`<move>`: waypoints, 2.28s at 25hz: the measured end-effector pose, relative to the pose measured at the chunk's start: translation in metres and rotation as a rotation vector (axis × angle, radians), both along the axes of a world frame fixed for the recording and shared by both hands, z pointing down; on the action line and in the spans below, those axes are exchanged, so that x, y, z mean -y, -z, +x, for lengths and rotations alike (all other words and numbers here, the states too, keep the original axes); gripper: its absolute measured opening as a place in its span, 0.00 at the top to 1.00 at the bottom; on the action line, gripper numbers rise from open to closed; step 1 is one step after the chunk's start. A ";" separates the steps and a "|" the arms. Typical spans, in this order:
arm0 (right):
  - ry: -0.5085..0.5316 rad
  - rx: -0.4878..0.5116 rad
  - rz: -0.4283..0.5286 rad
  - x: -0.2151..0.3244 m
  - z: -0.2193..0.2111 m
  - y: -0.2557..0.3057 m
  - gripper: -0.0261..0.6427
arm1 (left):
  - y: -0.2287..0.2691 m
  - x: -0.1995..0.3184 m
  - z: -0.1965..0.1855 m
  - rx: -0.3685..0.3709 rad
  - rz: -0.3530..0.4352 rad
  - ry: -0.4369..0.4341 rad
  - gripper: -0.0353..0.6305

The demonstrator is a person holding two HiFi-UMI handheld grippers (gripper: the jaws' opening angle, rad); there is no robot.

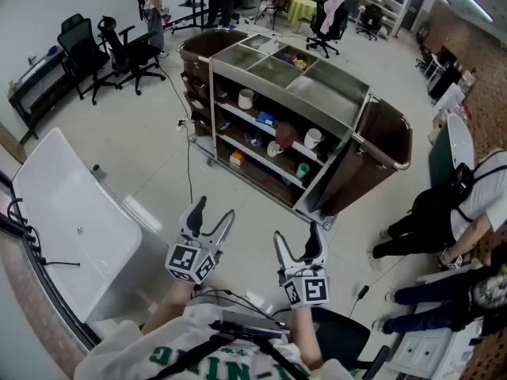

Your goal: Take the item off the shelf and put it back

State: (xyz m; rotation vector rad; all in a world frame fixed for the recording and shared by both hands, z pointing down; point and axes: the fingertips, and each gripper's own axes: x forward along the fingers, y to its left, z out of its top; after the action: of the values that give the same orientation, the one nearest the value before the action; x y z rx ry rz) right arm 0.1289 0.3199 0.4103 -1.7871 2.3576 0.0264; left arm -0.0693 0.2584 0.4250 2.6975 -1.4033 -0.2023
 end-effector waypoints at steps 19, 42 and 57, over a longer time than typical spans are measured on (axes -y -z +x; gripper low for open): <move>-0.079 0.007 -0.033 0.103 -0.014 0.007 0.35 | 0.017 0.105 0.014 0.056 0.062 -0.117 0.47; -0.024 0.054 -0.030 0.223 -0.006 -0.002 0.35 | 0.003 0.219 0.011 0.081 0.030 -0.057 0.48; 0.071 0.075 -0.027 0.300 0.039 -0.008 0.35 | 0.002 0.275 0.043 0.093 0.020 0.044 0.48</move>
State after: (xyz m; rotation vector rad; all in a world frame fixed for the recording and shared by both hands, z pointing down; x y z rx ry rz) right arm 0.1680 0.0198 0.4180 -1.6844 2.3775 -0.0812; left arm -0.0266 -0.0166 0.4227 2.7264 -1.4943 -0.0957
